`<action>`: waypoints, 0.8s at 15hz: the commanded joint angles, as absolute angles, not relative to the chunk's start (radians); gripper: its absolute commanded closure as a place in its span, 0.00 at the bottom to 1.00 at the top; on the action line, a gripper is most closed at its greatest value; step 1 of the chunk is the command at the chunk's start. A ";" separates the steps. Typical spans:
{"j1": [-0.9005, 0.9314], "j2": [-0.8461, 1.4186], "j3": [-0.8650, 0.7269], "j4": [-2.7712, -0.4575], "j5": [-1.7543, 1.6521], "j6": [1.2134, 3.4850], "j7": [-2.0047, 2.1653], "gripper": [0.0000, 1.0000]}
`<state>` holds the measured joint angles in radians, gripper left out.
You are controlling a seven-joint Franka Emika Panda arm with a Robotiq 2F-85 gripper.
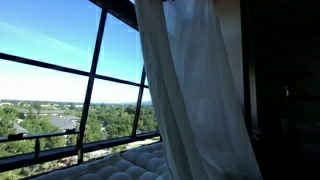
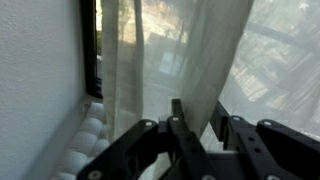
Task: Open the curtain
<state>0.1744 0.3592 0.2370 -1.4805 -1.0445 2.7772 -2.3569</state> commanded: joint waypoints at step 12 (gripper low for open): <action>0.220 0.126 0.197 -1.645 -1.489 3.215 -2.263 0.99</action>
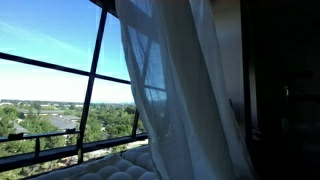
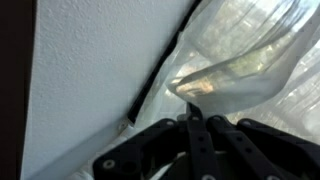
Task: Open the curtain
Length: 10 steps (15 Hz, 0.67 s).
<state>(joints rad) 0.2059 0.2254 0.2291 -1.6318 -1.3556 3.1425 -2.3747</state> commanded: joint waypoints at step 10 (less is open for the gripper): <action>0.244 -0.028 0.268 -1.374 -2.042 3.209 -1.775 0.99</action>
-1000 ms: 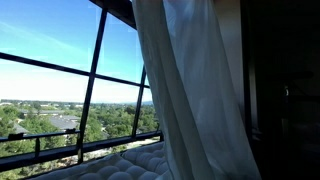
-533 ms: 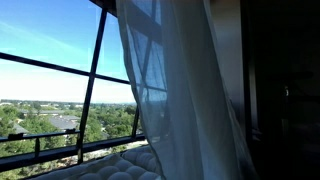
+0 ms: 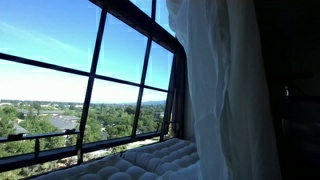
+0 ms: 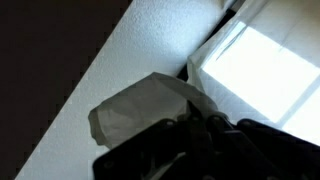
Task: Open the curtain
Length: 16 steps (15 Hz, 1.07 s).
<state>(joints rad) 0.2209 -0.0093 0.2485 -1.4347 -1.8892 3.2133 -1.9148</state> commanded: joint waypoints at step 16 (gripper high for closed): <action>0.413 -0.274 0.166 -1.714 -2.609 2.772 -1.097 0.99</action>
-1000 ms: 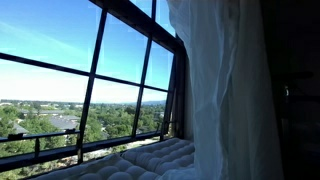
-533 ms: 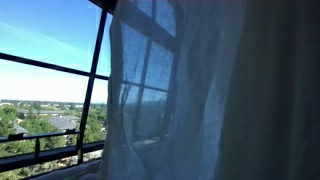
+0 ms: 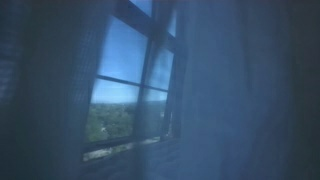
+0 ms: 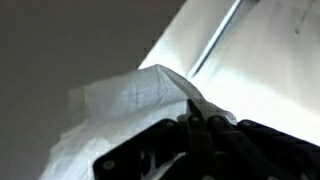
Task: Open the curtain
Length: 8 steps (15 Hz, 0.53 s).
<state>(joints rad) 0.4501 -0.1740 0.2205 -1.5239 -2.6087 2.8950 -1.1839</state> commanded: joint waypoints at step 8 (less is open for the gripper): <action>0.186 -0.367 0.226 -2.000 -2.286 2.398 -1.160 0.99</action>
<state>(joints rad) 0.2356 -0.3043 0.1798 -1.8953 -2.3990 2.5351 -1.1359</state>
